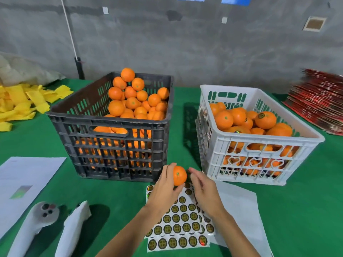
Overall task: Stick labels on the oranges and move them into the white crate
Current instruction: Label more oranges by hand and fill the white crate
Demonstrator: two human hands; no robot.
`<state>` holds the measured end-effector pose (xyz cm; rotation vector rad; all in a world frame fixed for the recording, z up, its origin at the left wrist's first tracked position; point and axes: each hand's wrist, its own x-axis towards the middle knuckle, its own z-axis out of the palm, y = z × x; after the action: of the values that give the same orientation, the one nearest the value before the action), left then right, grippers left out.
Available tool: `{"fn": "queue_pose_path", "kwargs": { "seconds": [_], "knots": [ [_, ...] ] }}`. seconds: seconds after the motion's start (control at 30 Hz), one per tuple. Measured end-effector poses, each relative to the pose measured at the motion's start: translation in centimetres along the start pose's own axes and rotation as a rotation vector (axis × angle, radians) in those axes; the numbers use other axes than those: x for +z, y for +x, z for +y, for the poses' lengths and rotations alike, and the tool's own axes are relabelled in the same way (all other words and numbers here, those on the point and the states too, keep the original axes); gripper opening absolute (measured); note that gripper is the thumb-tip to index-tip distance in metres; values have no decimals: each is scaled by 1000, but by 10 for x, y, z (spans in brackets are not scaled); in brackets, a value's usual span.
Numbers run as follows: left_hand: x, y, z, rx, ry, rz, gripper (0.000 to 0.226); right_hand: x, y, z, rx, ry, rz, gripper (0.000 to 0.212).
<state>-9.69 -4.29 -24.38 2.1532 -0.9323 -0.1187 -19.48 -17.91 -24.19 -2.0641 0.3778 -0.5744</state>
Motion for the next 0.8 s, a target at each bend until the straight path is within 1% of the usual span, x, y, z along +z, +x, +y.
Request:
{"fn": "queue_pose_path", "kwargs": {
  "seconds": [0.07, 0.13, 0.17, 0.23, 0.33, 0.5, 0.6, 0.7, 0.77, 0.8],
  "knots": [
    [5, -6, -7, -32, -60, -2, 68, -6, -10, 12, -54, -214, -152, 39],
    [7, -8, -12, -41, -97, 2, 69, -10, -19, 24, -64, -401, -292, 62],
    [8, -7, -13, -37, -104, 2, 69, -12, -21, 28, -64, -452, -325, 69],
    [8, -7, -15, -29, -134, -4, 70, -17, -21, 31, -99, -507, -335, 71],
    [9, -11, -18, -18, -178, 8, 70, -16, -21, 30, -143, -490, -270, 56],
    [10, -11, -21, 4, -188, 40, 72, -11, -21, 33, -120, -354, -142, 28],
    [11, -12, -24, 14, -183, 43, 71, -7, -19, 30, 8, -152, -106, 13],
    [12, -12, -24, 8, -178, 39, 72, -2, -16, 26, 162, 19, -41, 11],
    [12, -13, -24, 5, -178, 33, 72, 3, -12, 20, 228, 121, 92, 12],
    [12, -13, -24, 9, -179, 33, 72, 5, -10, 16, 218, 122, 179, 13]
  ]
}}
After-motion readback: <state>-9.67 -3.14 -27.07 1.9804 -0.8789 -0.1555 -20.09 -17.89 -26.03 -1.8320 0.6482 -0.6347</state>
